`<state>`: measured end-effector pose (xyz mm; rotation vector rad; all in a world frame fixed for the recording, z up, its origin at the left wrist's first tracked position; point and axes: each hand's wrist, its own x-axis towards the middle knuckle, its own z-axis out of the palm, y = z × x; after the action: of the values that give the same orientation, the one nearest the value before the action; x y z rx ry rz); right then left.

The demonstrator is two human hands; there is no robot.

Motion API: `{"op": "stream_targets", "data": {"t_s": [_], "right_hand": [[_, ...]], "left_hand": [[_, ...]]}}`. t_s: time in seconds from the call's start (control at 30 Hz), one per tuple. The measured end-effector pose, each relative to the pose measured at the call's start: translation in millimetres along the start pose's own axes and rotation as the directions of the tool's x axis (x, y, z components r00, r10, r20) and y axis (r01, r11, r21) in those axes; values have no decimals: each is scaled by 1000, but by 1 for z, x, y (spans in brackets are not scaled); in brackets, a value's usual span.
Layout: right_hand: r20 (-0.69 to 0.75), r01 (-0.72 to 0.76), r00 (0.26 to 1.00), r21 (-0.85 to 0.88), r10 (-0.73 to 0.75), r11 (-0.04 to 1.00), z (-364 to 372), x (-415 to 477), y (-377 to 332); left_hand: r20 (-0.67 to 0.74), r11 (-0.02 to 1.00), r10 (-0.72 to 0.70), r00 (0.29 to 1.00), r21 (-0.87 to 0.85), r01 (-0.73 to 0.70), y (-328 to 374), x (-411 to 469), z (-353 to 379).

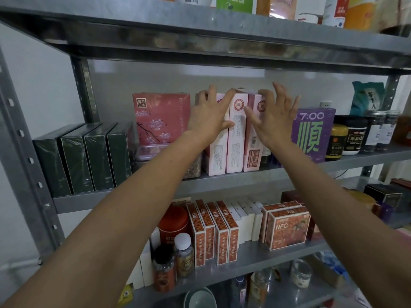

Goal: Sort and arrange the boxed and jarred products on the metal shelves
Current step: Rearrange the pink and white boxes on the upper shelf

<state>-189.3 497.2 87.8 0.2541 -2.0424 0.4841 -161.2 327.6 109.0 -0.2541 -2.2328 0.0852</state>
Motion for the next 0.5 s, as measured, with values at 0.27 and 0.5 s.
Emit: {"op": "stream_targets", "data": {"t_s": [0.27,0.5], "right_hand": [[-264,-42,947,463,184,885,-30,-75,-9],[-347,-2,898,615,272,789,-64,-118,-2]], "left_hand": [[6,994,-67,998,-83,67,0,-9,0],[49,962,-120,992,-241,129,4,-24,-13]]}}
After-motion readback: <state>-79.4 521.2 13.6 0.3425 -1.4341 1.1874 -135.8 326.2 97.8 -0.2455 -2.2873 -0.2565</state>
